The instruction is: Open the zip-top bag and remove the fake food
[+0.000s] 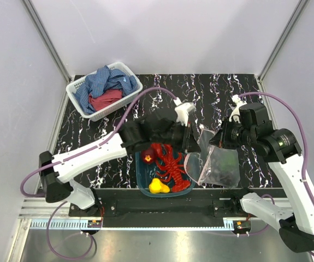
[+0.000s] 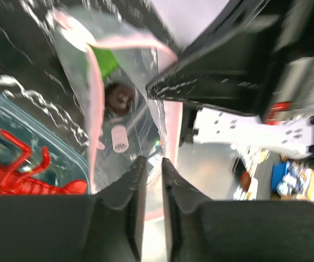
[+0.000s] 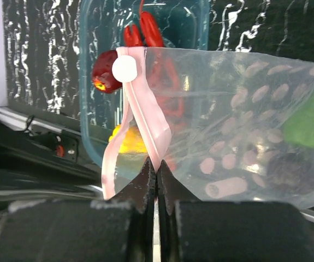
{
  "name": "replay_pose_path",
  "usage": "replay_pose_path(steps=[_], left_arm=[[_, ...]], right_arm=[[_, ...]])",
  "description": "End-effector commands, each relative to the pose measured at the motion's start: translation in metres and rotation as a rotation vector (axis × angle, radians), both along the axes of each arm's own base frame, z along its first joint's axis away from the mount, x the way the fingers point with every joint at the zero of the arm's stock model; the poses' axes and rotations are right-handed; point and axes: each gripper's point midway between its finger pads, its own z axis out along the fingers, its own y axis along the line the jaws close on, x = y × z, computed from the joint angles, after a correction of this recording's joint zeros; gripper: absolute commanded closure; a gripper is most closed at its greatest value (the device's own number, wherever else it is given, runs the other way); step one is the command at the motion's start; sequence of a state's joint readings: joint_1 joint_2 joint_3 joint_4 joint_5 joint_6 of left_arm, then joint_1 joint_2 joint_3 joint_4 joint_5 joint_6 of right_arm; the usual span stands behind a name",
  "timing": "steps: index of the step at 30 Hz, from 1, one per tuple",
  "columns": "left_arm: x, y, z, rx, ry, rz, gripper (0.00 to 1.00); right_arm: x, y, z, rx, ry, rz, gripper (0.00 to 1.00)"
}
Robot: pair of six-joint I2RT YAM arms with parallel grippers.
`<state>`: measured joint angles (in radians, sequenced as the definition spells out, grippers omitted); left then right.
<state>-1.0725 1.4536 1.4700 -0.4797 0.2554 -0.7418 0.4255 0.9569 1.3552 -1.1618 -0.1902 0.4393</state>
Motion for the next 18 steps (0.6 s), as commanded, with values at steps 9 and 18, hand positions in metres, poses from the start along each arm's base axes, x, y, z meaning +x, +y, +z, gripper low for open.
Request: replay_pose_path(steps=[9, 18], left_arm=[[0.006, -0.042, -0.03, 0.068, 0.012, -0.029, 0.9], [0.023, -0.064, -0.094, 0.192, 0.074, 0.018, 0.9]], right_arm=[[0.003, 0.024, 0.031, 0.174, -0.001, -0.012, 1.0], [0.019, 0.019, 0.043, 0.212, 0.0, -0.15, 1.0]])
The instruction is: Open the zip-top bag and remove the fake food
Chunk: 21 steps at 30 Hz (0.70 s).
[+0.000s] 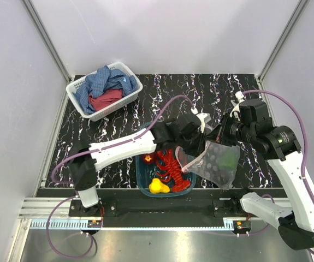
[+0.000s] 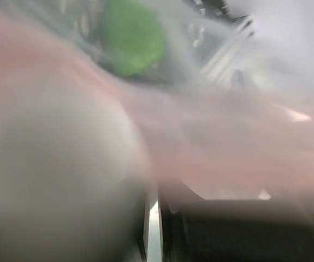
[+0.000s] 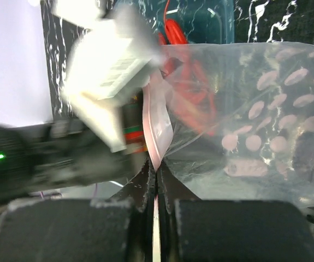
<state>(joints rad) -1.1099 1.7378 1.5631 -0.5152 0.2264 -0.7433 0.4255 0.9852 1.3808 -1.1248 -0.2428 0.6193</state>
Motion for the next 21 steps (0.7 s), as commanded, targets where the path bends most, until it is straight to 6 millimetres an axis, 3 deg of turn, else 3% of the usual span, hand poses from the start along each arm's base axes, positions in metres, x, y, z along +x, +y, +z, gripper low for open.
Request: replay_pose_path(steps=[1, 5, 10, 15, 21], left_arm=[[0.013, -0.02, -0.006, -0.017, -0.014, 0.024, 0.9], [0.017, -0.033, -0.04, 0.021, 0.014, 0.018, 0.88], [0.024, -0.039, -0.065, 0.038, 0.015, 0.029, 0.78], [0.021, -0.053, -0.072, -0.023, 0.018, -0.006, 0.63], [0.029, -0.05, -0.081, 0.009, -0.006, -0.001, 0.63]], right_arm=[[0.016, 0.001, 0.029, 0.064, -0.062, -0.095, 1.0], [0.027, 0.001, 0.033, 0.089, -0.063, -0.158, 1.0], [0.036, 0.003, 0.04, 0.139, -0.063, -0.215, 1.0], [0.039, 0.001, 0.04, 0.163, -0.057, -0.264, 1.0], [0.05, 0.007, 0.054, 0.185, -0.098, -0.25, 1.0]])
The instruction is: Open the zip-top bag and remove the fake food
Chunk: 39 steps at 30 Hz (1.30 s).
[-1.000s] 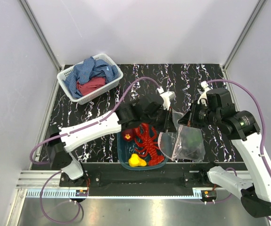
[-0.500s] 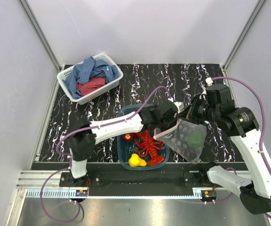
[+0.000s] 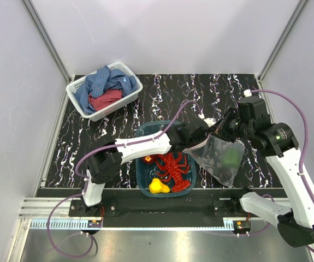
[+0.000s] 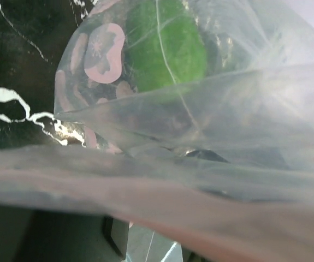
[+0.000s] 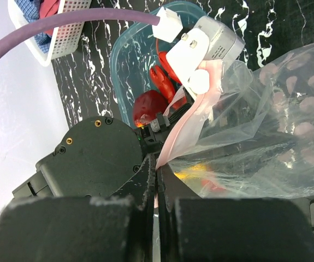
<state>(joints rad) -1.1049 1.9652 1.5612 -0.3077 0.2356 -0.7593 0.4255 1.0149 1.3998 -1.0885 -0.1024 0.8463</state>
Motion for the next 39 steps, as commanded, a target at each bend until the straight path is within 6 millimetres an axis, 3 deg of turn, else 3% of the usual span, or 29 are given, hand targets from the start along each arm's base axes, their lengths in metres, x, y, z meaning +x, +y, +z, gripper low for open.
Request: replay_pose_path(steps=[1, 5, 8, 11, 13, 14, 15, 18, 21, 25, 28, 31, 39], left_arm=[[0.011, -0.002, 0.003, 0.0, -0.053, 0.011, 0.63], [0.029, 0.017, 0.041, 0.069, -0.154, 0.085, 0.6], [0.036, 0.053, 0.058, 0.175, -0.185, 0.185, 0.55], [0.037, 0.061, 0.079, 0.154, -0.202, 0.228, 0.53], [0.032, 0.055, 0.065, 0.173, -0.182, 0.208, 0.53], [0.03, 0.051, 0.054, 0.191, -0.172, 0.194, 0.53], [0.026, 0.042, 0.032, 0.219, -0.135, 0.161, 0.54], [0.016, 0.024, -0.004, 0.278, -0.119, 0.116, 0.57], [0.009, 0.011, -0.017, 0.287, -0.134, 0.1, 0.57], [0.018, 0.007, -0.029, 0.313, -0.183, 0.096, 0.56], [0.026, 0.014, -0.041, 0.353, -0.223, 0.12, 0.53], [0.03, 0.019, -0.049, 0.382, -0.248, 0.13, 0.43], [0.054, 0.034, -0.046, 0.43, -0.346, 0.237, 0.4]], right_arm=[[0.023, 0.015, 0.05, 0.108, -0.161, 0.005, 1.0], [0.023, 0.017, 0.061, 0.127, -0.182, 0.009, 1.0], [0.014, 0.018, 0.066, 0.183, -0.183, 0.003, 1.0], [-0.001, 0.01, 0.064, 0.207, -0.196, -0.019, 1.0], [-0.013, 0.002, 0.051, 0.191, -0.203, -0.021, 1.0], [-0.017, 0.0, 0.029, 0.171, -0.152, -0.031, 1.0], [-0.025, -0.005, 0.024, 0.178, -0.157, -0.041, 1.0], [-0.043, -0.014, 0.001, 0.227, -0.122, -0.098, 1.0], [-0.055, -0.023, -0.008, 0.258, -0.106, -0.148, 1.0], [-0.062, -0.032, -0.019, 0.214, -0.052, -0.191, 1.0], [-0.063, -0.037, -0.012, 0.186, -0.061, -0.195, 1.0], [-0.062, -0.035, -0.008, 0.195, -0.062, -0.191, 1.0], [-0.061, -0.031, -0.004, 0.218, -0.057, -0.182, 1.0]])
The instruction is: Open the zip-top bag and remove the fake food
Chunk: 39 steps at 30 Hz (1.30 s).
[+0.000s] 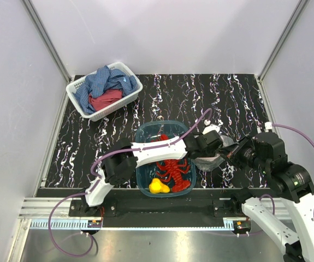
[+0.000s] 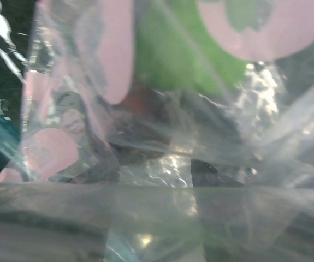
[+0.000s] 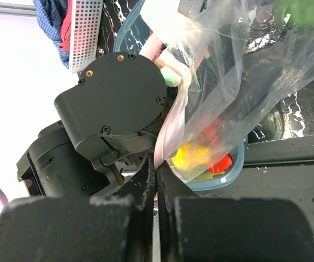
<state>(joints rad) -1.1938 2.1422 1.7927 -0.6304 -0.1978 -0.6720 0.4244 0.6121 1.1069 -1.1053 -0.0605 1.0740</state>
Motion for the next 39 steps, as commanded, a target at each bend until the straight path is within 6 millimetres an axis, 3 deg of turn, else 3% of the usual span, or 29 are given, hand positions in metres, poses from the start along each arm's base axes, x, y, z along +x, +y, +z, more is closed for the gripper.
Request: replay_pose_path(steps=[1, 5, 7, 10, 16, 28, 30, 34, 39], left_arm=[[0.031, 0.015, 0.01, 0.039, -0.13, 0.089, 0.41], [0.044, 0.025, 0.02, 0.057, -0.204, 0.139, 0.41], [0.048, 0.025, 0.022, 0.054, -0.223, 0.147, 0.34], [0.05, 0.017, 0.017, 0.049, -0.202, 0.121, 0.34], [0.043, 0.018, -0.025, 0.095, -0.117, 0.102, 0.35], [0.034, 0.031, -0.082, 0.207, -0.012, 0.069, 0.37], [0.033, 0.031, -0.083, 0.206, -0.007, 0.061, 0.37], [0.025, 0.031, -0.087, 0.205, 0.03, 0.036, 0.23], [0.021, 0.039, -0.084, 0.208, 0.029, 0.033, 0.19]], right_arm=[[0.005, 0.002, 0.027, 0.045, -0.061, -0.012, 1.0], [0.007, 0.005, 0.037, 0.051, -0.07, -0.001, 1.0], [0.007, 0.006, 0.04, 0.058, -0.075, 0.003, 1.0], [0.008, 0.006, 0.04, 0.058, -0.073, -0.002, 1.0], [0.008, 0.006, 0.037, 0.056, -0.07, -0.003, 1.0], [0.004, 0.003, 0.013, 0.041, -0.03, -0.011, 1.0], [0.003, 0.003, 0.009, 0.035, -0.025, -0.008, 1.0], [0.0, 0.0, 0.004, 0.026, -0.017, -0.015, 1.0], [0.001, -0.002, 0.004, 0.015, -0.024, -0.019, 1.0]])
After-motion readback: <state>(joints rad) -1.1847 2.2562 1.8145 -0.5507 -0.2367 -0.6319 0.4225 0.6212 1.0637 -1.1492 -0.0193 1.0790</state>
